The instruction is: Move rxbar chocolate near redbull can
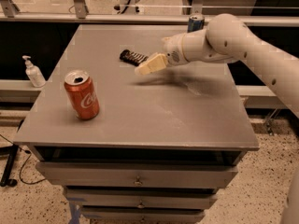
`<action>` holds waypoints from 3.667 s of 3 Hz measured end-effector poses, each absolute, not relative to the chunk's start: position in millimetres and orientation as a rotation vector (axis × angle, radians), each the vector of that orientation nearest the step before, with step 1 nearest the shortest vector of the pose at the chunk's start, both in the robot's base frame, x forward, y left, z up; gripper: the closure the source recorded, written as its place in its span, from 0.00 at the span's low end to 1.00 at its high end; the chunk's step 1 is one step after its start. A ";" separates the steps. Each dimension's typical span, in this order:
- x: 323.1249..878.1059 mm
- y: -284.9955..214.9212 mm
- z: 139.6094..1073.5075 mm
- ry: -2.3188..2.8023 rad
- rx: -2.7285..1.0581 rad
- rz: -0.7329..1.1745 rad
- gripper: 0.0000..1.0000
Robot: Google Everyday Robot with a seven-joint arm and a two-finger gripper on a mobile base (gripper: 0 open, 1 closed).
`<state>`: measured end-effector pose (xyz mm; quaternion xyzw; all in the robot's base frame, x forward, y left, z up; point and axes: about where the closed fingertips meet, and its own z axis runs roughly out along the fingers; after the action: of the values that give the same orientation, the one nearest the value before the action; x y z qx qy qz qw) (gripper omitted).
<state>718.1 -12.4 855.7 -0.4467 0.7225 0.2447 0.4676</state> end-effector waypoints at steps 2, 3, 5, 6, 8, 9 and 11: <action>725.9 -3.9 838.8 1.784 -1.094 0.632 0.38; 724.7 -7.6 836.6 1.792 -1.081 0.631 0.62; 712.7 -56.4 854.1 1.826 -1.007 0.522 1.00; 699.0 -107.7 868.3 1.869 -0.931 0.410 1.00; 667.6 -185.2 873.6 1.963 -0.811 0.260 1.00; 661.7 -202.4 871.7 1.991 -0.789 0.233 1.00; 668.0 -205.9 867.7 2.007 -0.787 0.238 0.62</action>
Offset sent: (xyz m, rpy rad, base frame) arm 0.0113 0.0027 -0.0220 0.0191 0.0308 -0.0022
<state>668.0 -205.9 867.7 -0.3208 0.8180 0.0972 0.4675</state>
